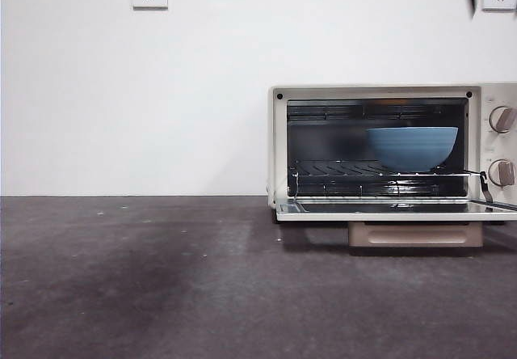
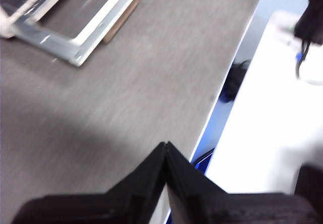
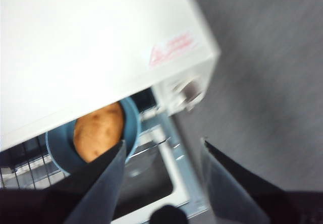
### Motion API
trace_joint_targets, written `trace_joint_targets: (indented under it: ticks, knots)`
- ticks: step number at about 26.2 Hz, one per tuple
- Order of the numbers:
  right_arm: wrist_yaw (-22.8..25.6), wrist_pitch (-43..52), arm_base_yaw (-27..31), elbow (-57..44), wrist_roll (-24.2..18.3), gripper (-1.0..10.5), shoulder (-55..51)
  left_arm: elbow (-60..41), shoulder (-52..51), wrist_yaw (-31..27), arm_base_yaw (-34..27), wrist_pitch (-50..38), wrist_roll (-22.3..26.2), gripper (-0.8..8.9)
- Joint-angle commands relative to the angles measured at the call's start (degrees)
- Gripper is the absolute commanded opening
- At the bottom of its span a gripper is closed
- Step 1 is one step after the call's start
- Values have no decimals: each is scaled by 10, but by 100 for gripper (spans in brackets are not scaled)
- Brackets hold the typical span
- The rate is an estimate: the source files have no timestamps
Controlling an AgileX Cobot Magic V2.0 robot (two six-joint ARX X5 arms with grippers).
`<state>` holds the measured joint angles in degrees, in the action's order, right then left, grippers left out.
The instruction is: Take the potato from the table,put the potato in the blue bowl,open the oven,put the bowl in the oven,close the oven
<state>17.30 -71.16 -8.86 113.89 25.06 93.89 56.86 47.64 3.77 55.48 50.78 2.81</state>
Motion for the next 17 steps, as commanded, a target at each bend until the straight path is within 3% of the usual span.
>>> trace_joint_targets:
  ticks: [1, 5, 7, 10, 12, 14, 17]
  knots:
    - [19, -14, -6, 2, -62, 250, -47, -5, 63, 81, -44, -68, 4, -9]
    - [24, -45, -6, 2, -110, 249, -122, -5, 179, 230, -141, -170, -32, -9]
    - [25, -57, -6, 2, -128, 248, -156, -4, 245, 323, -190, -220, -83, -8]
    - [25, -73, -6, 2, -149, 192, -207, -4, 353, 440, -245, -327, -209, -8]
    - [26, -74, -6, 2, -157, 100, -241, -4, 421, 468, -270, -412, -294, -8]
    - [27, -74, -6, 2, -165, 46, -270, -2, 475, 468, -283, -464, -348, -8]
    - [26, -75, -6, 2, -165, 23, -310, 15, 541, 466, -291, -473, -376, -8]
